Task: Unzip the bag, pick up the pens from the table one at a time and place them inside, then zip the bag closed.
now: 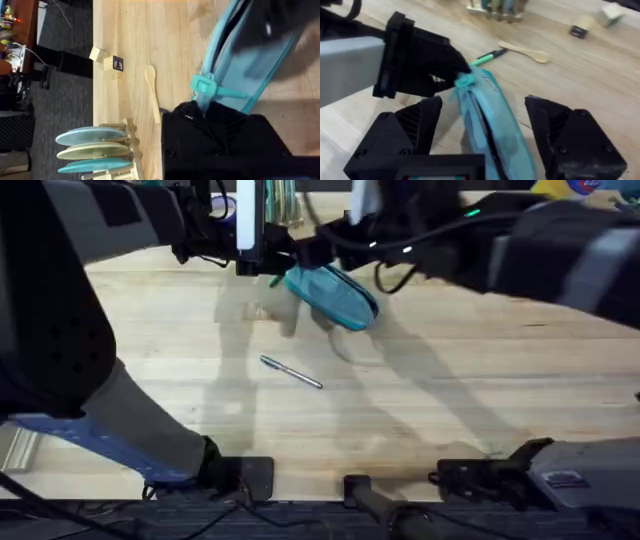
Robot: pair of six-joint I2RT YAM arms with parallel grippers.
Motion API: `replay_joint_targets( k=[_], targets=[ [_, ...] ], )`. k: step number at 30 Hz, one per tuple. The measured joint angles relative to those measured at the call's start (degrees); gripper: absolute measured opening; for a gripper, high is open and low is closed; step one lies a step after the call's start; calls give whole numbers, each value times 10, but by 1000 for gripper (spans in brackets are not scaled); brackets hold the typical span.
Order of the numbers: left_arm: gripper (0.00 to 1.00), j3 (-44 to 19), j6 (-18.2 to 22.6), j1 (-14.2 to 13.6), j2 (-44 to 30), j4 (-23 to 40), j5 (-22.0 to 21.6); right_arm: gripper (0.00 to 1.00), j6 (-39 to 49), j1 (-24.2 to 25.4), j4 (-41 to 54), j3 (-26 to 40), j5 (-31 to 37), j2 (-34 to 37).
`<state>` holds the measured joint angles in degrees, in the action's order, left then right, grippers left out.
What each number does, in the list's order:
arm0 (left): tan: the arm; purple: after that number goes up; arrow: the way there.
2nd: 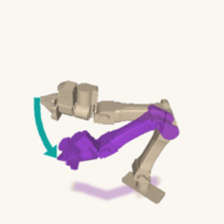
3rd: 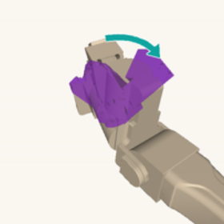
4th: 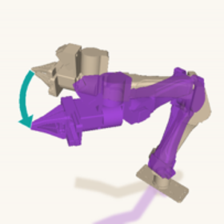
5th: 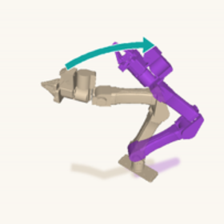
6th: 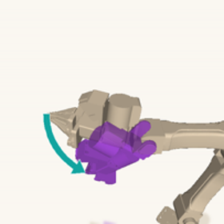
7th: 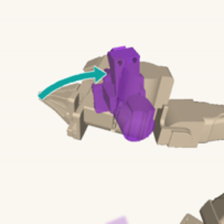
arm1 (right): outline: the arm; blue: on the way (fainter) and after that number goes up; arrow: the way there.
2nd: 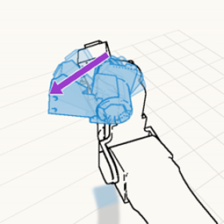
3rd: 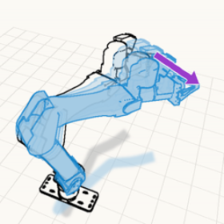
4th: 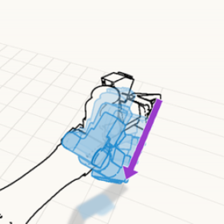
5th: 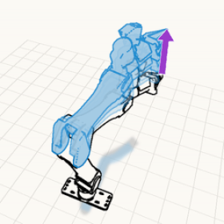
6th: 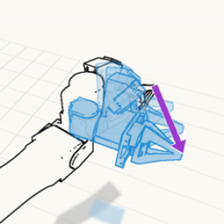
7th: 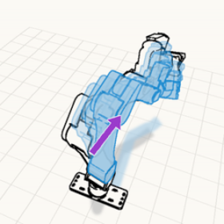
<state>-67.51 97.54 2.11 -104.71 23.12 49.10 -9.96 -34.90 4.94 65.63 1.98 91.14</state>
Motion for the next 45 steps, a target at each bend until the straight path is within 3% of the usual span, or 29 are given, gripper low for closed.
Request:
replay_joint_targets(
  k=[9,17,18,23,24,45],
  targets=[
    [42,0,0,0,0,0,0,997,1,36,93,0,-1,-97],
    [53,0,0,0,0,0,0,997,1,36,105,1,-1,-106],
    [139,0,2,0,0,-1,1,997,1,36,106,1,-1,-107],
    [919,0,2,0,0,-2,7,997,1,36,106,1,-1,-106],
    [972,0,1,0,0,-2,7,997,1,36,106,1,-1,-107],
    [993,0,18,0,5,10,6,997,2,36,106,1,-1,-106]
  ],
)
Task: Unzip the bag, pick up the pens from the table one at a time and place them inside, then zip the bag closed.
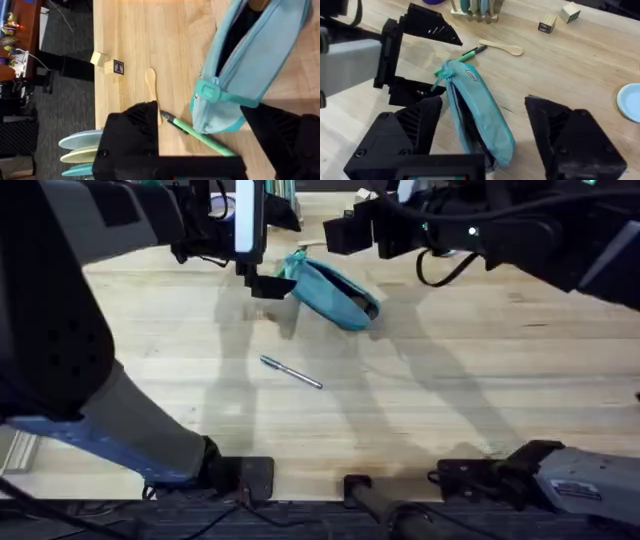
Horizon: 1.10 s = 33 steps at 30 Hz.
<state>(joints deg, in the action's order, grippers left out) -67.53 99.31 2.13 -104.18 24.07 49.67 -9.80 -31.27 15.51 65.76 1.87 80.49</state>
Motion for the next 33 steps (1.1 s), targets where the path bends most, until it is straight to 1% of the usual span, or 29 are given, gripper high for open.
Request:
replay_joint_targets(
  k=[3,5,7,11,13,15,22,26,29,33],
  targets=[
    [993,0,1,0,28,17,-4,997,0,0,0,0,0,0],
    [993,0,-11,0,60,28,-10,997,0,0,0,0,0,0],
    [993,0,-44,0,98,41,-18,997,0,0,0,0,0,0],
    [994,-1,-128,0,167,77,-32,998,0,0,0,0,0,0],
    [993,-1,-155,0,197,112,-37,998,0,0,0,0,0,0],
    [993,-1,-172,0,223,148,-44,998,0,0,0,0,0,0],
    [993,-1,-213,0,304,285,-63,998,0,0,0,0,0,0],
    [993,-1,-223,0,334,349,-65,998,0,0,0,0,0,0],
    [993,-1,-228,0,350,380,-69,998,0,0,0,0,0,0],
    [993,-1,-231,0,364,394,-73,998,0,0,0,0,0,0]
  ],
)
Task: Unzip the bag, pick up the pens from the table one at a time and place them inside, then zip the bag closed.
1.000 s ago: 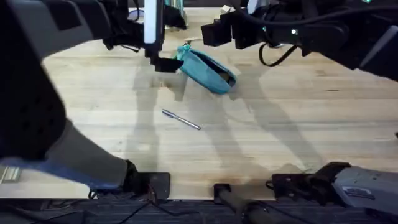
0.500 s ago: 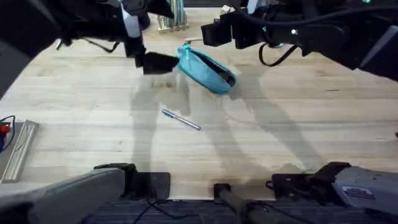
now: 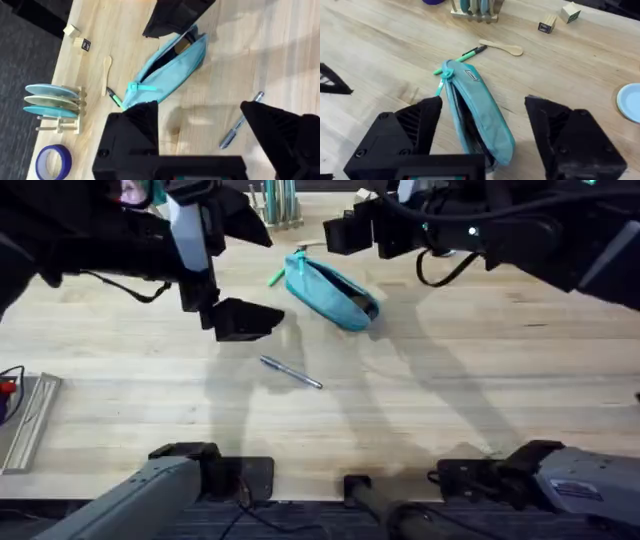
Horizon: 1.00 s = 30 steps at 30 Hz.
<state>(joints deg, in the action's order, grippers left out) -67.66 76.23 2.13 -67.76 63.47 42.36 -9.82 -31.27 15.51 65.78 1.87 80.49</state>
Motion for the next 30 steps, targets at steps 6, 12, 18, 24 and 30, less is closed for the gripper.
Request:
replay_joint_targets(
  k=[6,12,18,24,30],
  targets=[
    [993,0,-7,0,6,0,-1,998,0,0,0,0,0,0],
    [993,0,-74,0,6,-18,-25,998,0,0,0,0,0,0],
    [994,0,-112,0,6,-19,-42,998,0,0,0,0,0,0],
    [993,0,-122,0,6,-19,-42,998,0,0,0,0,0,0],
    [993,0,-124,0,6,-19,-42,998,0,0,0,0,0,0]
  ],
)
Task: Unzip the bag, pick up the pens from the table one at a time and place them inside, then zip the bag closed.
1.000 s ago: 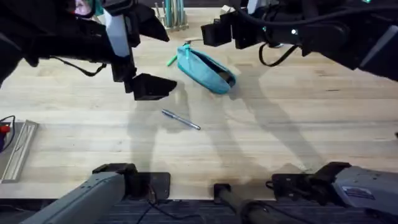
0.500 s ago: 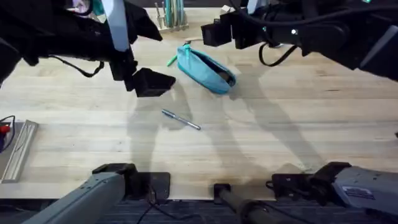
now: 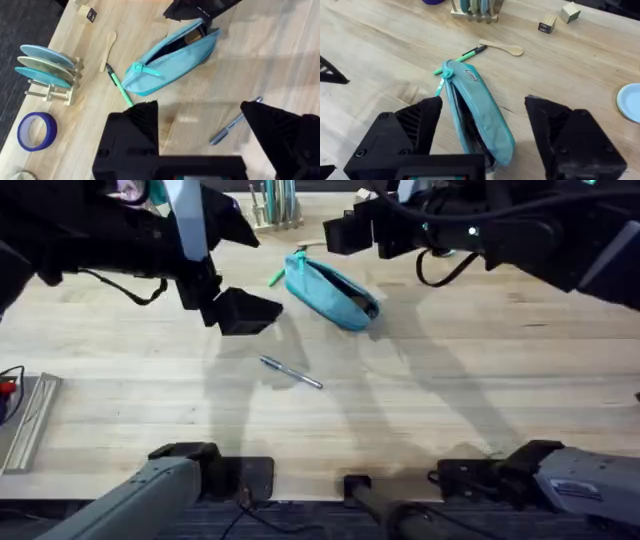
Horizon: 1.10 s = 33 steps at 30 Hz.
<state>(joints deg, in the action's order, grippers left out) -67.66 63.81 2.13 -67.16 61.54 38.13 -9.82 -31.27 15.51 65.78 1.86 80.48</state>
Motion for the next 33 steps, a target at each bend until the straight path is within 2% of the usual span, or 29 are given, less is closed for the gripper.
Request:
replay_joint_targets(
  k=[3,4,7,10,12,21,25,29,33],
  targets=[
    [993,0,0,0,0,0,0,965,0,0,1,0,-4,0],
    [993,0,0,0,0,0,0,874,1,0,2,0,-6,0],
    [993,0,0,0,0,0,0,452,0,0,11,0,-11,0],
    [993,0,0,0,0,0,0,72,-1,0,21,0,-13,0],
    [993,0,0,0,0,0,0,34,-1,0,28,0,-13,0],
    [994,0,0,0,0,0,0,30,1,0,63,0,-13,0],
    [993,0,0,0,0,0,0,29,13,0,112,7,-13,0],
    [993,0,0,0,0,0,0,29,23,3,181,47,-15,3],
    [993,0,0,0,0,0,0,29,52,8,247,129,-15,27]
  ],
)
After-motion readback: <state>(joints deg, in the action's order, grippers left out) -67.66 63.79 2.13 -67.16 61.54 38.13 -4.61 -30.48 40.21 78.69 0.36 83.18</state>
